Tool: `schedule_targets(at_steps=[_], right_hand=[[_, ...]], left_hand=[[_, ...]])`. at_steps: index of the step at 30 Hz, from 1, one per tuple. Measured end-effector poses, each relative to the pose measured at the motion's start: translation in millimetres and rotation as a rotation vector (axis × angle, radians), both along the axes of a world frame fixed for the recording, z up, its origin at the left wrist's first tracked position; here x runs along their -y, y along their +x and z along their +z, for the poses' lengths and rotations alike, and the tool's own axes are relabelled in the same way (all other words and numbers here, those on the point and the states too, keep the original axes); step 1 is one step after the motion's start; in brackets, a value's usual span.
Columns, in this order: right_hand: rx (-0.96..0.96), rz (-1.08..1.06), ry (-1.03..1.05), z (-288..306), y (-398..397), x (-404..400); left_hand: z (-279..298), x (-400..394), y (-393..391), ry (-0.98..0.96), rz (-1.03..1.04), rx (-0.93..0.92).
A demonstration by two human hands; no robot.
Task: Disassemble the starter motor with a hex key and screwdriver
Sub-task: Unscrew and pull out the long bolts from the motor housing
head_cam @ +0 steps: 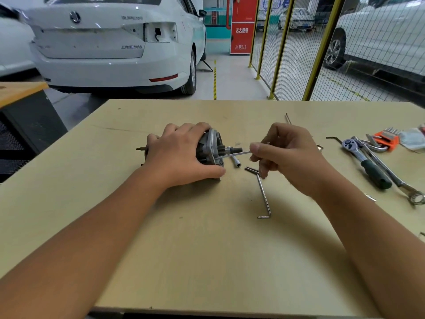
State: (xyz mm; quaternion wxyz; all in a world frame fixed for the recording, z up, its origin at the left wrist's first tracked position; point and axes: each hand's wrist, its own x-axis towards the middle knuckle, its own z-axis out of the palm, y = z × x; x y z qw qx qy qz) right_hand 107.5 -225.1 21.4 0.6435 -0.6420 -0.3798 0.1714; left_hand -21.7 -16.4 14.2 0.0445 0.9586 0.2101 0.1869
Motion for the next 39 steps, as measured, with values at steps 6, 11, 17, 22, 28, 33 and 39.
schedule_targets(at_steps=[6,11,17,22,28,33,39], right_hand=[[-0.453,0.122,0.036,8.7,-4.6,-1.9],[-0.601,0.141,-0.121,13.4,1.7,3.7],[-0.557,0.212,-0.263,13.6,9.3,13.8],[0.298,0.042,-0.450,11.8,11.4,18.5],[0.218,-0.072,-0.367,4.3,14.0,10.7],[-0.271,-0.090,-0.198,0.9,7.9,1.2],[-0.251,-0.204,-0.236,-9.8,2.5,-10.2]], left_hand=[[-0.8,-1.0,1.2,-0.012,0.003,0.005],[-0.9,-2.0,0.5,-0.027,-0.004,0.005],[0.3,-2.3,-1.9,-0.039,-0.002,-0.002],[1.2,-5.5,-3.2,-0.039,0.008,-0.018],[1.1,-5.9,-2.3,-0.032,0.005,-0.017],[1.1,-5.6,-2.1,-0.035,-0.001,-0.007],[1.0,-5.8,-1.6,-0.028,0.006,-0.017]])
